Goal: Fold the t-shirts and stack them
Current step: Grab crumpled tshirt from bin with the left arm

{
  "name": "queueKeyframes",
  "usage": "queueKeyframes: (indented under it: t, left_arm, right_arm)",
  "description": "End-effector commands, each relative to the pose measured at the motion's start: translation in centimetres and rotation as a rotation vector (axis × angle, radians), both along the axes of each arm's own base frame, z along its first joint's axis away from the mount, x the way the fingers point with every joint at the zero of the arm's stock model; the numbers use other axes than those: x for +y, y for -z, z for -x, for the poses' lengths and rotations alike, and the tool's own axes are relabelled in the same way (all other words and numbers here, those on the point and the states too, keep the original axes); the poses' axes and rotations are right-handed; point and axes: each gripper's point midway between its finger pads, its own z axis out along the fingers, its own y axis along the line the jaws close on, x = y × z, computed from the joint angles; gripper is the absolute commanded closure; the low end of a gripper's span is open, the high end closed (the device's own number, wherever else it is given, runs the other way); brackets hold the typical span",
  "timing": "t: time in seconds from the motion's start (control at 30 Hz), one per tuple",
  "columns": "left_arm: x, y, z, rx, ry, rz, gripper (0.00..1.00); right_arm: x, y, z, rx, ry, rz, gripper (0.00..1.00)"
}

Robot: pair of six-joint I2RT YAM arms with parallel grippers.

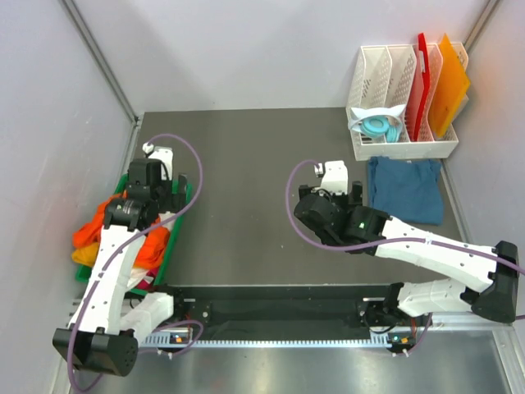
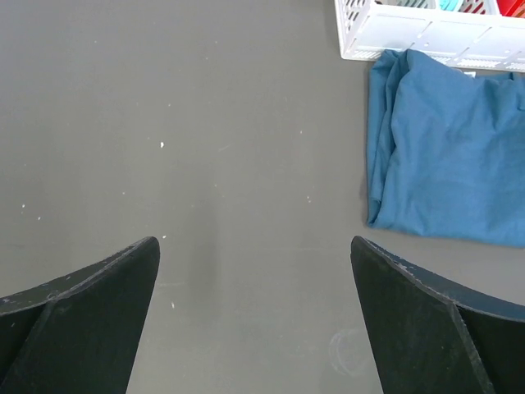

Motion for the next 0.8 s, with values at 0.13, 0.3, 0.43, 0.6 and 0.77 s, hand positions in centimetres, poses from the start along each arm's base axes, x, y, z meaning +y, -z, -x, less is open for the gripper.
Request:
queueKeyframes:
  t: [0.13, 0.3, 0.43, 0.6, 0.77]
  left_arm:
    - [3.2, -2.2, 0.0, -0.128, -0.081, -0.151, 0.01]
    - [4.2, -1.3, 0.6, -0.157, -0.091, -0.208, 0.02]
    - [5.2, 0.5, 0.1, -0.098, -0.159, -0.155, 0.02]
    - [6.5, -0.7, -0.9, -0.103, -0.201, -0.072, 0.01]
    - [8.6, -3.3, -2.8, -0.128, -0.238, 0.117, 0.02]
  right_arm:
    - [-0.6, -2.7, -0.2, -0.078, 0.060, -0.029, 0.00]
    - [-2.2, -2.3, 0.2, -0.085, 0.117, -0.033, 0.00]
    - [-3.0, -1.6, 0.7, -0.093, 0.121, -0.075, 0.00]
    - [-3.6, -1.4, 1.4, -0.066, 0.080, -0.071, 0.00]
    - [-4.0, -1.4, 1.6, -0.077, 0.067, -0.083, 0.00]
